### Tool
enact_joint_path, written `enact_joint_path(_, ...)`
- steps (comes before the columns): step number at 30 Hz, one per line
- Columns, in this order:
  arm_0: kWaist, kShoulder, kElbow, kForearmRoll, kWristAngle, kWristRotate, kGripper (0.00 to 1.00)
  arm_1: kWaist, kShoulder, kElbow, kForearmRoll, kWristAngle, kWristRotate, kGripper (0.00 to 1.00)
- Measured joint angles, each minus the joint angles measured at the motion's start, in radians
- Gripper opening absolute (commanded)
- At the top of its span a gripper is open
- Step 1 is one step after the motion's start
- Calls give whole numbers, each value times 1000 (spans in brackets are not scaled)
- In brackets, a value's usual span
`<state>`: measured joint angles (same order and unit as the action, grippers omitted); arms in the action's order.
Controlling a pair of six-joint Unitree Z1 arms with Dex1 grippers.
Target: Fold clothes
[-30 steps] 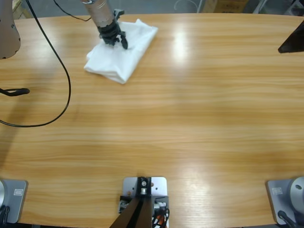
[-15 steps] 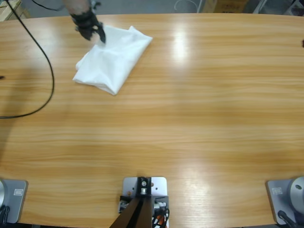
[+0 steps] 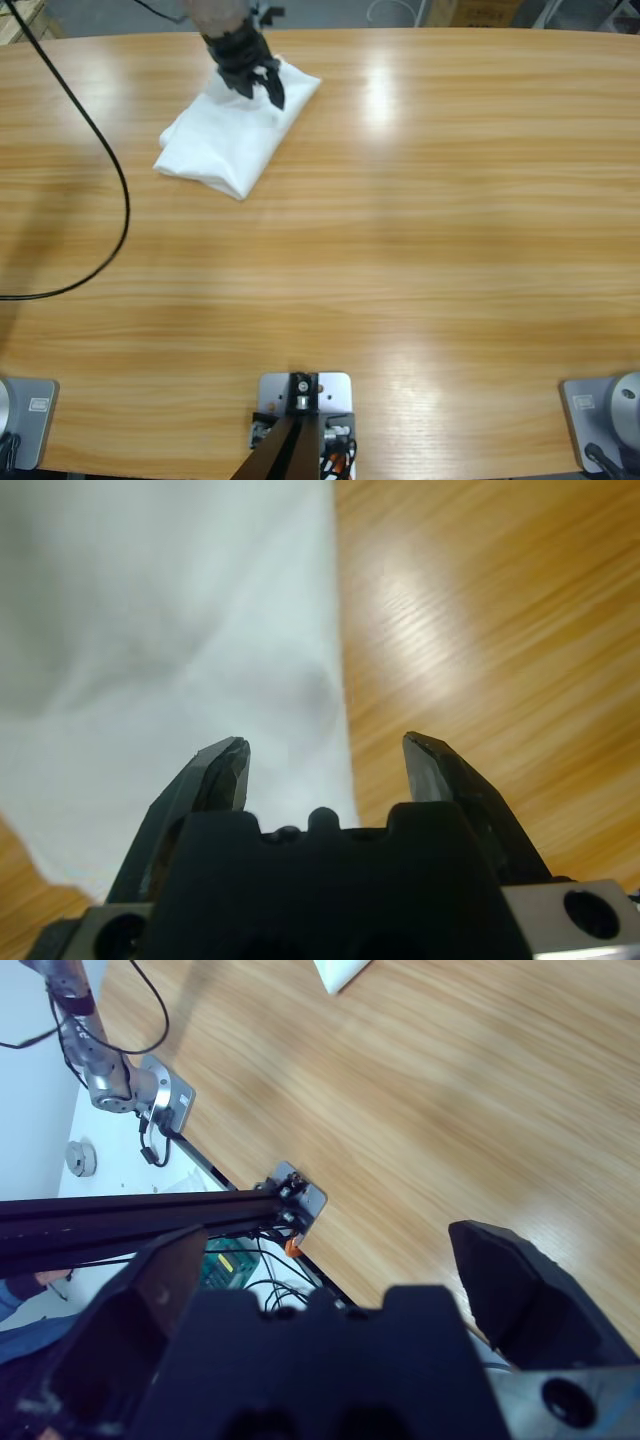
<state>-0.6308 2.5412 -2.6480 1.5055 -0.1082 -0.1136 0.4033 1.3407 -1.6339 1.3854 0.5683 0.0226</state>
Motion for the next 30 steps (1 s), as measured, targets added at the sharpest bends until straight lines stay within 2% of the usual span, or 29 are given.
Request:
enact_joint_path(3, 2, 30, 0, 1, 0, -18, 554, 0, 0, 1, 0, 0, 0, 1000)
enact_joint_path(10, 25, 79, 0, 1, 3, -57, 560, 0, 0, 5, 0, 0, 0, 1000)
enact_joint_path(11, 28, 82, 0, 1, 4, -60, 582, 0, 0, 5, 0, 0, 0, 1000)
enact_joint_path(13, 33, 85, 0, 1, 6, -67, 742, 0, 0, 5, 0, 0, 0, 1000)
enact_joint_path(15, 38, 86, 0, 1, 10, -75, 758, 0, 0, 4, 0, 0, 0, 1000)
enact_joint_path(19, 50, 87, 0, 1, 25, -83, 987, 0, 1, -3, 0, 0, 0, 1000)
enact_joint_path(30, 143, 87, 39, 1, 67, -84, 996, 0, 1, -11, 0, 0, 0, 1000)
